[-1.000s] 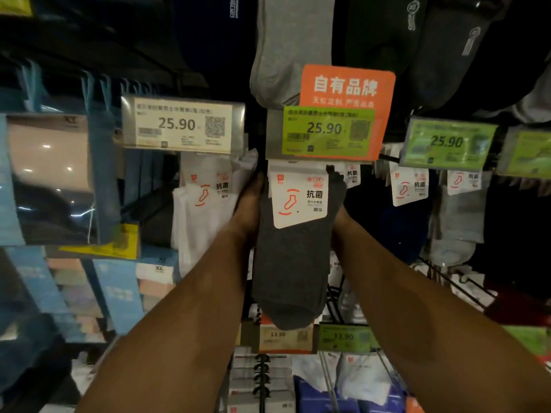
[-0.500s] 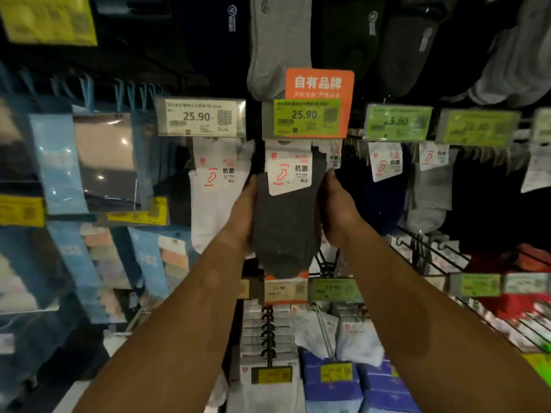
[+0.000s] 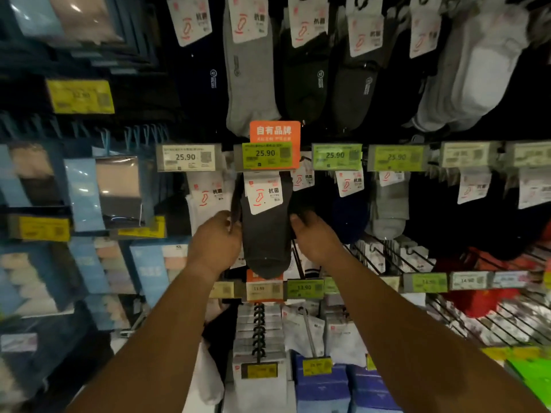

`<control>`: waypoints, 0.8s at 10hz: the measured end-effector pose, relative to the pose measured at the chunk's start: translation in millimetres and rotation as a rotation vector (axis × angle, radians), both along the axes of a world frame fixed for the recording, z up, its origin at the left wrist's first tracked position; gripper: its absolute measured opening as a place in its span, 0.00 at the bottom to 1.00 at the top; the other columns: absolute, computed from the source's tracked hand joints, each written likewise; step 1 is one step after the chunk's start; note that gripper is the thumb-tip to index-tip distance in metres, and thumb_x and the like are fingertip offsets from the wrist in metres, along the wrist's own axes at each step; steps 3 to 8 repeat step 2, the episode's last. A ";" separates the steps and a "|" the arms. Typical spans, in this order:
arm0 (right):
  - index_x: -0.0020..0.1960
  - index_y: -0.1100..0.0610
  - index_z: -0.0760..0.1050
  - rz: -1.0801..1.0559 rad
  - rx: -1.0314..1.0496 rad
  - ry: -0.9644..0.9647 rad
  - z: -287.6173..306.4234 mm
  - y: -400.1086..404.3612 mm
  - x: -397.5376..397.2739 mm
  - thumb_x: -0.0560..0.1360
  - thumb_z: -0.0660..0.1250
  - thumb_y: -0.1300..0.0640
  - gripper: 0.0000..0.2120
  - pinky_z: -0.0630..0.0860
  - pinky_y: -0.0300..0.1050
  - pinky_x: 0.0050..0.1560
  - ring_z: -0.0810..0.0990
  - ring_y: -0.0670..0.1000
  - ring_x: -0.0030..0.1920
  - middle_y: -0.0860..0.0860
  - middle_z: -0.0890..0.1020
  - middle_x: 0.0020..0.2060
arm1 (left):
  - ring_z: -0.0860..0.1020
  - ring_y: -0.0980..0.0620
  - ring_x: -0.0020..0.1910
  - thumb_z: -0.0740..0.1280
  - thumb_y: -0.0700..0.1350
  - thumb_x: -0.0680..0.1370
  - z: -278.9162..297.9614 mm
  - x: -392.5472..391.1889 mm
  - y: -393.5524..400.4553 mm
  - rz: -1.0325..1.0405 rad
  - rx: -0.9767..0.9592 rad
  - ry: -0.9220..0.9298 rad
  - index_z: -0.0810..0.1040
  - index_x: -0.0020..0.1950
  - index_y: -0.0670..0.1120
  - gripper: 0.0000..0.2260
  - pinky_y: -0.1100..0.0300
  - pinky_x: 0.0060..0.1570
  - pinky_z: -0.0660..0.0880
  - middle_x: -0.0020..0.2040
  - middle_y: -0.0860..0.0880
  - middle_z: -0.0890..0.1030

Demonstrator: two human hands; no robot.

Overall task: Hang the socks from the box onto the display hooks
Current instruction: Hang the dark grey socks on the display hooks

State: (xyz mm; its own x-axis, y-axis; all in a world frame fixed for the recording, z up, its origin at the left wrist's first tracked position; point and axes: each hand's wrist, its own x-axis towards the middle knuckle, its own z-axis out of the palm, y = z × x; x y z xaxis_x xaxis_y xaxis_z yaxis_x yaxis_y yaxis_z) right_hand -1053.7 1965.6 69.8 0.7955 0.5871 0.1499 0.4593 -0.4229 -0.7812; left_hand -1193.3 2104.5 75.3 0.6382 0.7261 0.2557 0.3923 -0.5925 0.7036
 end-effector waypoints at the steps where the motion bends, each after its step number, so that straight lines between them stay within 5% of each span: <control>1: 0.68 0.54 0.69 -0.034 -0.215 -0.188 4.8 -26.1 13.2 0.78 0.51 0.36 0.28 0.73 0.59 0.61 0.75 0.65 0.62 0.60 0.75 0.63 | 0.76 0.38 0.63 0.63 0.49 0.82 23.6 -8.1 -24.1 0.076 0.304 0.095 0.73 0.70 0.41 0.19 0.49 0.60 0.73 0.65 0.39 0.78; 2: 0.68 0.56 0.68 -0.032 -0.278 -0.237 11.1 -55.5 15.6 0.81 0.52 0.38 0.26 0.73 0.60 0.62 0.74 0.65 0.62 0.61 0.75 0.62 | 0.78 0.37 0.57 0.64 0.49 0.81 33.4 -7.6 -46.1 0.134 0.414 0.115 0.76 0.65 0.41 0.16 0.48 0.54 0.76 0.59 0.38 0.80; 8: 0.68 0.56 0.68 -0.032 -0.278 -0.237 11.1 -55.5 15.6 0.81 0.52 0.38 0.26 0.73 0.60 0.62 0.74 0.65 0.62 0.61 0.75 0.62 | 0.78 0.37 0.57 0.64 0.49 0.81 33.4 -7.6 -46.1 0.134 0.414 0.115 0.76 0.65 0.41 0.16 0.48 0.54 0.76 0.59 0.38 0.80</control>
